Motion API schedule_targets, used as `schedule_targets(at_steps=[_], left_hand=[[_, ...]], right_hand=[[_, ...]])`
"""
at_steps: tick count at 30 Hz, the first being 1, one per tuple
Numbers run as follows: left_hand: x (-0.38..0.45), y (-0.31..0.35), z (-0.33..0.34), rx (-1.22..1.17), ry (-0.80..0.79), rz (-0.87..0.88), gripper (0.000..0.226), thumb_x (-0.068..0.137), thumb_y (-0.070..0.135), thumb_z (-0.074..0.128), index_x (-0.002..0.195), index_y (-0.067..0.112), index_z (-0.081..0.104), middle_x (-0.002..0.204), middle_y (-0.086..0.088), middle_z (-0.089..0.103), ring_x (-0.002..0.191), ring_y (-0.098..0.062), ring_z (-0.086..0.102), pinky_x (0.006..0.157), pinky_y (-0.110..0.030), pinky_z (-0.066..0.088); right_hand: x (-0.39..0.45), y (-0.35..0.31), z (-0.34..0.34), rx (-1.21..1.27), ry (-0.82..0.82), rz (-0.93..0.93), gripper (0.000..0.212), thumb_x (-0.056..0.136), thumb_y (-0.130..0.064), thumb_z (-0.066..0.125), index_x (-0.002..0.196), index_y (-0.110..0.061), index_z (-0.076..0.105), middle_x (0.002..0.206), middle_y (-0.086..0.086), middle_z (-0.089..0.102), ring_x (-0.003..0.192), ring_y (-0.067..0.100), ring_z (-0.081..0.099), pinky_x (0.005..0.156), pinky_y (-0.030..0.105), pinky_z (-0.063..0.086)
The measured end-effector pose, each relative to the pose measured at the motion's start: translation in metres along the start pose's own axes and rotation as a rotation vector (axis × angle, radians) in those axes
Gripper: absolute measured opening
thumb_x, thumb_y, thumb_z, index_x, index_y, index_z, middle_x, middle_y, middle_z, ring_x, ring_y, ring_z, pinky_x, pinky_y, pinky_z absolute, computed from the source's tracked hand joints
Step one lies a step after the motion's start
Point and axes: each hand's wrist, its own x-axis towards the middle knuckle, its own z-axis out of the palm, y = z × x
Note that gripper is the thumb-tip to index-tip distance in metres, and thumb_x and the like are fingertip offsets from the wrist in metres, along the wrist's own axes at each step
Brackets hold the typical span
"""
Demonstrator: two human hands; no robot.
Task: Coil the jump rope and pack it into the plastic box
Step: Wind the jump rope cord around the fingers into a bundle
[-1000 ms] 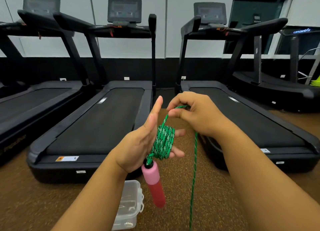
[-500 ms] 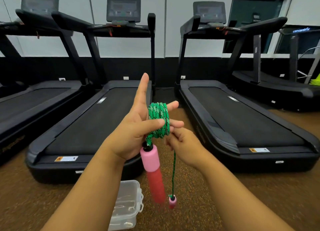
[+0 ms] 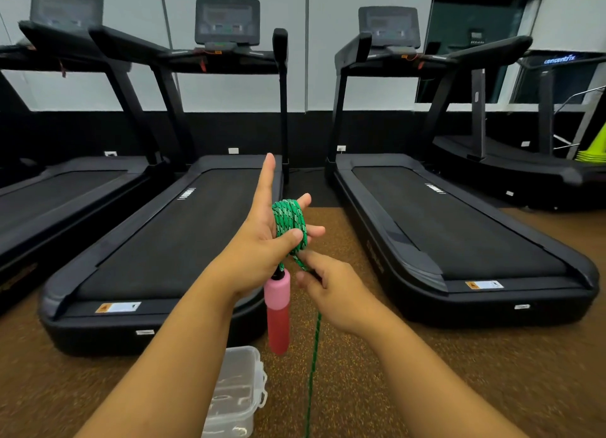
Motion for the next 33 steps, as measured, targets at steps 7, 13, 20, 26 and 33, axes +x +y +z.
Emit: schedule_targets(at_steps=[7,13,20,26,33], left_hand=[[0.003,0.001,0.001,0.101,0.055,-0.003,0.102,0.095,-0.012,0.045,0.144,0.055,-0.013,0.154,-0.016,0.032,0.108,-0.017,0.067,0.1,-0.035,0.049],[0.003,-0.001,0.0,0.136,0.038,-0.029,0.102,0.094,-0.012,0.046,0.144,0.054,-0.013,0.154,-0.019,0.03,0.108,-0.017,0.068,0.1,-0.035,0.049],[0.002,-0.008,0.0,0.116,-0.038,-0.068,0.1,0.095,-0.009,0.047,0.143,0.059,-0.009,0.154,-0.007,0.032,0.112,-0.013,0.065,0.091,-0.03,0.054],[0.002,-0.014,0.0,-0.084,-0.025,-0.117,0.059,0.102,0.036,0.039,0.142,0.064,0.007,0.154,0.009,0.029,0.138,-0.006,0.038,0.106,-0.026,0.04],[-0.004,-0.009,0.003,-0.187,-0.08,-0.133,0.055,0.101,0.043,0.018,0.153,0.028,0.012,0.097,0.029,0.07,0.078,0.015,0.065,0.067,-0.006,0.049]], right_hand=[[-0.017,-0.016,-0.007,-0.075,-0.14,-0.015,0.024,0.097,-0.026,0.05,0.121,-0.027,0.05,0.087,-0.004,0.062,0.078,0.011,0.059,0.066,0.03,0.048],[-0.027,-0.034,-0.016,-0.182,-0.172,-0.103,0.007,0.097,-0.027,0.049,0.097,-0.021,0.053,0.068,-0.01,0.048,0.055,0.005,0.043,0.05,0.02,0.032],[-0.026,-0.053,-0.041,-0.248,-0.132,-0.2,0.016,0.091,-0.03,0.058,0.079,-0.019,0.058,0.059,-0.006,0.05,0.053,0.01,0.045,0.049,0.022,0.034],[-0.012,-0.068,-0.074,-0.215,-0.069,-0.264,0.007,0.087,-0.029,0.065,0.081,-0.024,0.064,0.067,-0.009,0.058,0.059,0.007,0.053,0.056,0.025,0.045],[0.005,-0.075,-0.091,-0.282,0.032,-0.278,0.01,0.081,-0.032,0.073,0.082,-0.027,0.064,0.08,-0.011,0.058,0.069,0.002,0.058,0.062,0.014,0.041]])
